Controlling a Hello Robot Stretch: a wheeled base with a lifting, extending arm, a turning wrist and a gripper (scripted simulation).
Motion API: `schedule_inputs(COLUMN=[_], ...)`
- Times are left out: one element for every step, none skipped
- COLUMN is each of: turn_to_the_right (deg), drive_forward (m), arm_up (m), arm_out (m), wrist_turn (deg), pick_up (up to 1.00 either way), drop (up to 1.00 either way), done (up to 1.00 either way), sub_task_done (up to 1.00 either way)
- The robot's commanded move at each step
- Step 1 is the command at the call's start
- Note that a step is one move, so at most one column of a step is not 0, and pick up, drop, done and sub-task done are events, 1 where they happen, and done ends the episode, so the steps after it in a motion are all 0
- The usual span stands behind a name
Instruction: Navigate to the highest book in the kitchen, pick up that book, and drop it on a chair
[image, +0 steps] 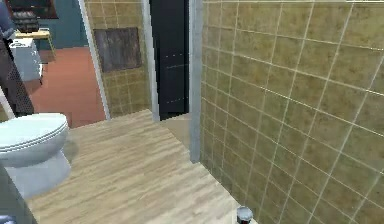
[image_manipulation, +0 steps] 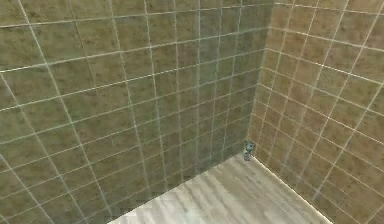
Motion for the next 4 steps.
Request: schedule_inputs(turn_to_the_right=[0.0, -9.0, 0.0, -3.0], drive_forward=[0.35, 0.00, 1.00, 0.00], arm_up=[0.00, 0.00, 0.00, 0.00], arm_out=[0.00, 0.00, 0.00, 0.00], wrist_turn=[0.0, 0.0, 0.0, 0.0], pick_up=[0.00, 0.00, 0.00, 0.00], drop=[0.00, 0.00, 0.00, 0.00], done=[0.00, 0.00, 0.00, 0.00], sub_task_done=[0.00, 0.00, 0.00, 0.00])
